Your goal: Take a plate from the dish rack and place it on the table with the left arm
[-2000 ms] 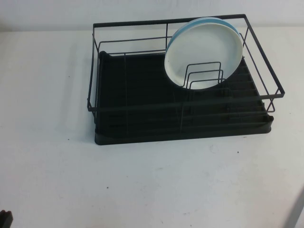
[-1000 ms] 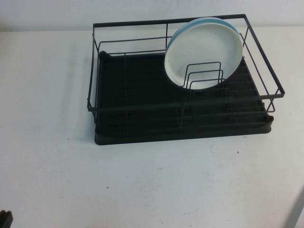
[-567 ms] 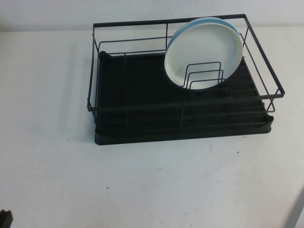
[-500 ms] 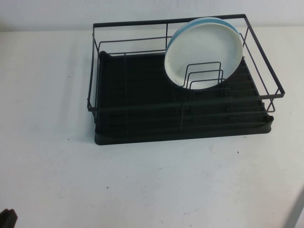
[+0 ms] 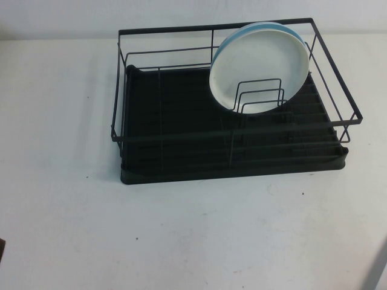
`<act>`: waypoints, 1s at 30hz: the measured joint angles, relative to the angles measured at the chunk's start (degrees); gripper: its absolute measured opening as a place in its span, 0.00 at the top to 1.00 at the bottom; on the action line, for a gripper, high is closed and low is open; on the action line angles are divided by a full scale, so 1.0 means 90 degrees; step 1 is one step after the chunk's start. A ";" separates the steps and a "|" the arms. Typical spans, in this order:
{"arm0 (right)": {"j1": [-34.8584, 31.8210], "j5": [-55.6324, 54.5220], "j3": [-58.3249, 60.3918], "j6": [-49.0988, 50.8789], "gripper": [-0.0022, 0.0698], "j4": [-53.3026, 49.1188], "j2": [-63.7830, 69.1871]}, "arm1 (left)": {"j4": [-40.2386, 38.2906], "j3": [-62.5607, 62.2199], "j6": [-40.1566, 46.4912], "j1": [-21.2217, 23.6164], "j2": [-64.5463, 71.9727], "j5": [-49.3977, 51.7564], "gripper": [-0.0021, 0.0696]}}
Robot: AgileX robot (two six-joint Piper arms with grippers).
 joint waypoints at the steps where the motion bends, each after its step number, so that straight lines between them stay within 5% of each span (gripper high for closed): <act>1: 0.0000 0.0000 0.0000 0.0000 1.00 0.0000 0.0000 | -0.0059 0.0000 -0.0021 -0.0002 0.0000 0.0002 0.98; 5: 0.0000 0.0000 0.0000 0.0000 1.00 0.0000 0.0000 | -0.0026 -0.0389 0.0007 -0.0013 0.0087 0.1094 0.98; 10: 0.0000 0.0000 0.0000 0.0000 1.00 0.0000 0.0000 | 0.1033 -0.2330 0.0855 -0.0013 0.1334 0.2996 0.98; 18: 0.0000 0.0000 0.0000 0.0000 1.00 0.0000 0.0000 | 0.1679 -0.5813 0.5053 -0.0013 0.4261 0.5135 0.98; 25: 0.0000 0.0000 0.0000 0.0000 1.00 0.0000 0.0000 | 0.1263 -0.8132 0.6487 -0.0013 0.6596 0.5423 0.97; 30: 0.0000 0.0000 0.0000 0.0000 1.00 0.0000 0.0000 | 0.0925 -0.9371 0.6933 -0.0120 0.8246 0.5864 0.77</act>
